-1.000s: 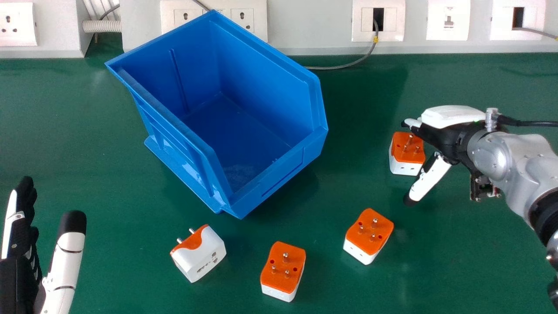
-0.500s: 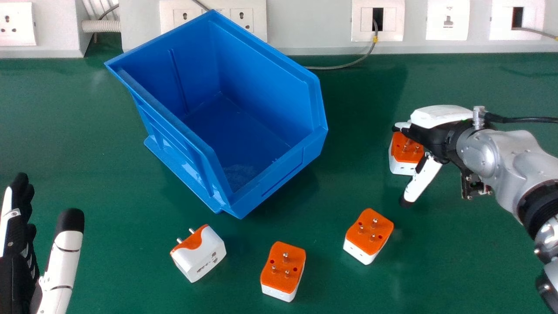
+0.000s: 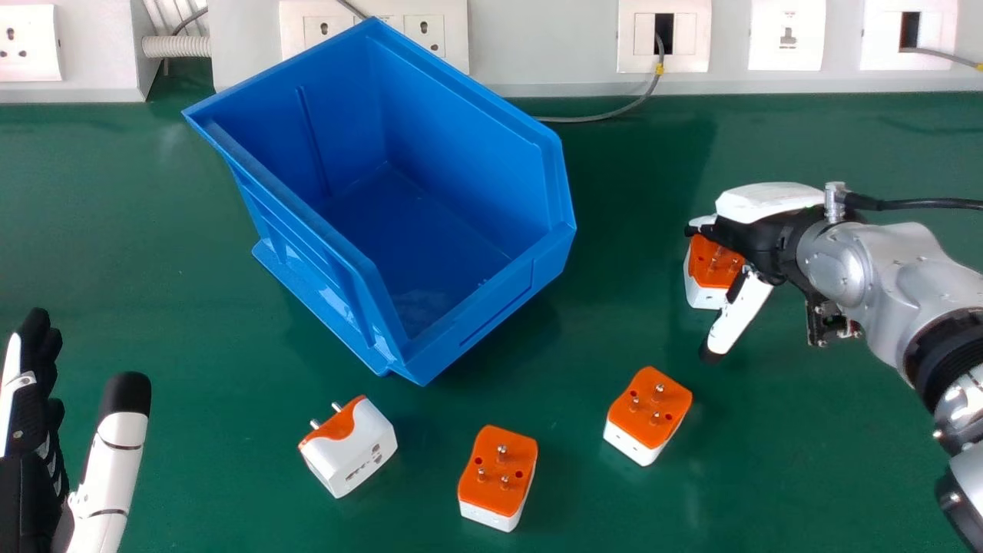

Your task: Pick all objects and put in blue box

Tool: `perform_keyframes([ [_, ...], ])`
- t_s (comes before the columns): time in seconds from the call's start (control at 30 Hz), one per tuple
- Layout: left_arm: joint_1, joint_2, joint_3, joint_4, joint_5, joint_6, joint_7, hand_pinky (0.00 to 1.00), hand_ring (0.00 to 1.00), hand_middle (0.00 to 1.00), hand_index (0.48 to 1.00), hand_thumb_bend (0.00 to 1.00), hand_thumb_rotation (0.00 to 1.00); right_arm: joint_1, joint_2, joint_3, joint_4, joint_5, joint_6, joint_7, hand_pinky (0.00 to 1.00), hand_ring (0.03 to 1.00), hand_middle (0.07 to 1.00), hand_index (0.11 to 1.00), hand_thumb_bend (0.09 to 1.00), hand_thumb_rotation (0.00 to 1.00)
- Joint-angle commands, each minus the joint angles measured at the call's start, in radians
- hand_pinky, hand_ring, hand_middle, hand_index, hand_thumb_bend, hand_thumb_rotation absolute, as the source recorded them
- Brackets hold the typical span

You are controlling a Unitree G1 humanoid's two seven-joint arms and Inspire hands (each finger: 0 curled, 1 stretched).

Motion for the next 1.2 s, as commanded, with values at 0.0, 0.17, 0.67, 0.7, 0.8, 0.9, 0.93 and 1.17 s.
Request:
perform_keyframes([
  [0.0,0.013,0.002,0.014,-0.024,-0.003,-0.014,0.003,1.00,1.00,0.98,0.971,0.66,0.84,-0.044,-0.004,-0.001,0.002,-0.001,0.001,-0.009,0.91,0.957,0.957,0.930,0.759,0.32],
  [0.17,0.012,0.008,0.018,-0.025,-0.008,-0.008,-0.004,0.99,1.00,0.97,0.971,0.67,0.84,-0.056,-0.004,0.002,0.008,-0.008,0.019,-0.014,0.91,0.958,0.957,0.930,0.754,0.31],
  [0.67,0.024,-0.003,0.040,-0.019,-0.016,-0.026,-0.008,0.98,1.00,0.97,0.968,0.67,0.83,-0.069,0.003,-0.001,0.022,-0.014,0.043,-0.054,0.90,0.954,0.950,0.925,0.775,0.34],
  [0.7,0.025,-0.005,0.039,-0.020,-0.014,-0.025,-0.007,0.98,1.00,0.97,0.967,0.68,0.83,-0.070,0.003,-0.001,0.023,-0.014,0.045,-0.052,0.90,0.953,0.950,0.925,0.773,0.34],
  [0.8,0.032,-0.013,0.032,-0.029,-0.009,-0.023,-0.006,0.95,0.99,0.96,0.965,0.70,0.83,-0.073,0.003,-0.006,0.026,-0.009,0.050,-0.050,0.90,0.952,0.949,0.924,0.772,0.34],
  [0.9,0.036,-0.017,0.028,-0.035,-0.002,-0.020,-0.005,0.94,0.98,0.95,0.964,0.71,0.83,-0.073,0.001,-0.006,0.026,-0.009,0.049,-0.055,0.90,0.953,0.949,0.923,0.772,0.34],
  [0.93,0.036,-0.018,0.027,-0.035,-0.002,-0.021,-0.006,0.93,0.98,0.95,0.964,0.71,0.83,-0.073,0.001,-0.004,0.026,-0.011,0.048,-0.059,0.90,0.953,0.949,0.922,0.772,0.34],
  [1.17,0.039,-0.016,0.028,-0.033,-0.020,-0.021,-0.019,0.95,0.98,0.95,0.959,0.71,0.83,-0.076,-0.002,-0.001,0.031,-0.017,0.043,-0.070,0.90,0.952,0.947,0.916,0.755,0.34],
])
